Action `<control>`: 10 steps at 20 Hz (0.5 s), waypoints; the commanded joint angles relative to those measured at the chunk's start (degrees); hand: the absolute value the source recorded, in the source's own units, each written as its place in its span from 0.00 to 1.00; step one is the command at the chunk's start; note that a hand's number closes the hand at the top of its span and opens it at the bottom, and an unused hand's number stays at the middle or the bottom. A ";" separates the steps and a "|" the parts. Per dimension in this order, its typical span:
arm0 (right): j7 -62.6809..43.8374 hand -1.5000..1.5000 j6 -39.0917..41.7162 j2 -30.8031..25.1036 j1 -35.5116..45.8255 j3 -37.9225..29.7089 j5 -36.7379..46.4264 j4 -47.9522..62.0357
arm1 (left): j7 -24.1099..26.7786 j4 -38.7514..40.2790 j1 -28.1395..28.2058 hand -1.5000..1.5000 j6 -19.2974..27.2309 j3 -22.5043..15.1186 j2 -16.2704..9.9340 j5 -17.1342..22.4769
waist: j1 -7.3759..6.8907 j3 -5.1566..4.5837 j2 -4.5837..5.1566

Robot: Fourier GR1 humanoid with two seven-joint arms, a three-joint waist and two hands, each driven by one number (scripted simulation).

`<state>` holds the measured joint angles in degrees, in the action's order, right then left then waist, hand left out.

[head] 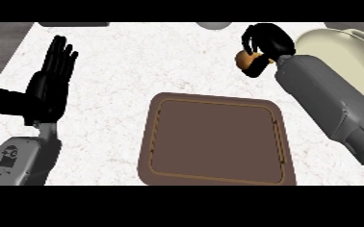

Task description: Pick the pear from the tray and place it in the pot

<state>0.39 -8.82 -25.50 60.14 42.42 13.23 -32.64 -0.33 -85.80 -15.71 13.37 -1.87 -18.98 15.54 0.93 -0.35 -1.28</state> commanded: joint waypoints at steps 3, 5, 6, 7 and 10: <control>-26.24 1.00 -20.00 1.61 8.66 -3.49 5.15 7.12 | 0.18 0.43 0.22 0.50 -0.34 -0.51 0.28 -0.23 | -1.00 -0.16 -0.09; -33.50 1.00 -26.70 2.67 11.07 -3.14 7.92 9.13 | -0.20 0.65 -1.07 0.50 -0.61 0.02 -0.26 -0.01 | -0.99 -0.01 0.34; -37.14 1.00 -29.93 3.71 11.36 -1.45 10.52 10.15 | -0.28 -0.11 -1.12 0.50 -0.22 -0.53 0.53 -0.04 | -0.88 0.00 0.11; -41.44 1.00 -30.85 3.48 13.48 -0.40 12.69 12.49 | -1.01 -0.68 -0.35 0.50 -0.18 -0.82 0.39 -0.13 | -1.88 0.01 0.26; -51.05 1.00 -34.14 3.16 17.08 1.17 16.82 15.60 | -2.18 -1.93 -0.18 0.50 -0.78 0.01 -0.49 0.69 | -1.29 0.17 0.29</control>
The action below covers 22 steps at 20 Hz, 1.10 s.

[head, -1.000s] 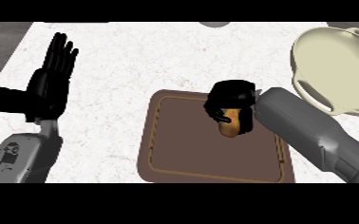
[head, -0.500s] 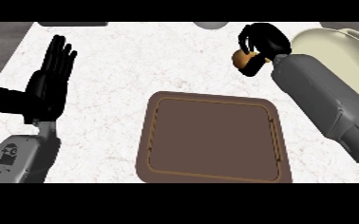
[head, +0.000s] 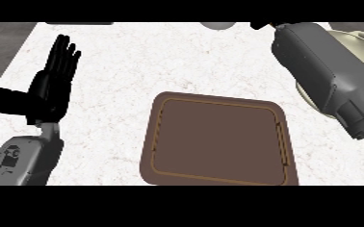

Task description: Pick the pear from the tray and place it in the pot

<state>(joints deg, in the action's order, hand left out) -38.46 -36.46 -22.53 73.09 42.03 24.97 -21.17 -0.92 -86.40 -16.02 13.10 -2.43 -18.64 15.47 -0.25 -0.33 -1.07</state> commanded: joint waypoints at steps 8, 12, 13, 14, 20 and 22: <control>-21.30 1.00 0.48 -4.92 0.93 1.58 8.12 0.23 | 2.50 -0.74 3.37 0.50 -0.24 0.89 0.58 -1.10 | 2.15 0.28 0.05; -17.27 1.00 0.83 -12.53 -7.11 0.33 7.58 -7.04 | 0.55 -1.15 2.62 0.50 -0.98 2.72 -0.43 0.16 | 2.59 0.30 0.09; -14.94 1.00 -0.03 -14.57 -8.94 -0.97 6.69 -7.18 | 3.35 -0.29 4.96 0.50 -3.75 3.78 -1.01 1.47 | 1.94 0.29 0.39; -13.68 1.00 -1.85 -17.23 -10.44 -2.48 5.72 -8.86 | 1.70 -2.50 5.07 0.50 -2.45 3.30 -0.64 1.04 | 1.92 0.32 0.32; -8.52 1.00 -3.27 -25.99 -21.89 -7.25 2.41 -21.26 | 1.68 0.19 1.29 0.50 -1.53 3.02 1.11 -0.40 | 2.67 0.31 0.37; -8.05 1.00 -5.32 -26.36 -26.92 -8.97 2.40 -22.43 | 0.73 0.04 1.51 0.50 -1.85 3.25 0.43 -1.04 | 1.71 0.32 0.64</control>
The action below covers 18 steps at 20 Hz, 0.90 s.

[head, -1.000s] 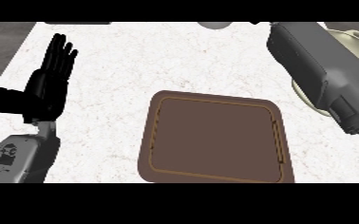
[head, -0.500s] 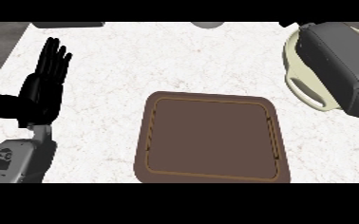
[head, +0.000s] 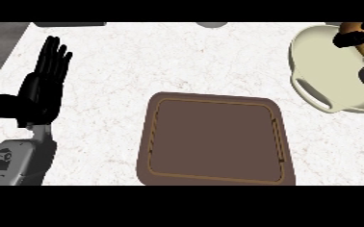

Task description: Pick the pear from the tray and place it in the pot

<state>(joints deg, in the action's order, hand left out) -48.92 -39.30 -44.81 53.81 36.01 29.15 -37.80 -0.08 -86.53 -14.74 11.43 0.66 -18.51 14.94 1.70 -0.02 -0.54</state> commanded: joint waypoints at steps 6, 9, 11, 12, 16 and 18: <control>16.38 1.00 -5.02 -1.38 -9.32 -10.97 -3.34 6.21 | -0.24 1.62 -2.25 0.50 -1.71 -0.15 2.01 -0.80 | -2.12 0.08 0.84; 21.39 1.00 -5.90 -0.22 -9.45 -14.21 -4.18 12.52 | -2.32 -4.97 0.74 0.50 0.41 -1.67 2.73 -2.56 | -2.97 0.13 0.88; 25.02 1.00 -2.95 0.06 -10.75 -16.09 -6.72 13.97 | -4.24 -3.96 -1.06 0.50 0.61 -1.29 1.97 -2.96 | -3.01 0.17 0.93; 22.83 1.00 2.47 -0.51 -8.52 -15.03 -5.43 14.05 | -1.28 1.81 -3.99 0.50 -1.28 0.31 2.37 -1.76 | -2.45 0.08 0.95; 30.68 0.00 5.42 0.79 -9.97 -24.89 -17.02 14.98 | -0.74 0.25 -3.02 0.50 -0.81 0.45 1.73 -2.65 | -2.69 0.25 1.20; 35.75 0.00 6.80 2.73 -11.88 -26.68 -18.69 16.78 | 0.31 1.82 -2.87 0.50 -1.45 -0.35 2.95 -2.72 | -2.72 0.23 1.30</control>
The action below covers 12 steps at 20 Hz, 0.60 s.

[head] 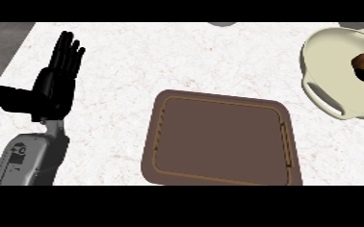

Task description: Pick the pear from the tray and place it in the pot

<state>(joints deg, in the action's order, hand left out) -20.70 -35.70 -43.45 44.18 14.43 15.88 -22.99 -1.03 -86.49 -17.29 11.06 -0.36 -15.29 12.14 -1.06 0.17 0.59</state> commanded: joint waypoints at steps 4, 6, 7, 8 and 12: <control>15.36 0.00 4.40 3.15 0.01 -6.59 -4.69 4.46 | 0.17 -0.47 0.52 0.50 -0.78 -0.39 0.95 -0.56 | -0.37 -0.04 -0.11; 21.59 0.00 4.72 0.81 -0.60 -9.30 -6.58 4.16 | 0.62 2.73 -0.86 0.50 -1.34 1.85 0.03 0.24 | -0.04 -0.03 -0.03; 22.38 0.00 1.75 2.43 0.71 -9.58 -6.29 4.34 | -0.54 1.53 -2.12 0.50 -2.03 2.47 -0.78 1.20 | -0.48 0.00 0.07; 22.75 0.00 0.13 3.20 1.84 -10.12 -6.31 4.45 | -0.61 -0.92 -0.30 0.50 -0.90 0.14 0.60 -0.48 | -0.78 0.01 0.00; 28.47 0.00 1.83 1.05 0.88 -18.42 -14.17 1.81 | 0.97 -0.88 0.92 0.50 0.02 0.56 1.25 -1.32 | 0.08 -0.01 -0.15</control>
<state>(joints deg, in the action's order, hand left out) 3.13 -34.54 -41.43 44.20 1.46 6.27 -20.49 -1.05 -87.20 -16.69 10.21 0.53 -14.91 11.91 -1.23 0.18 0.45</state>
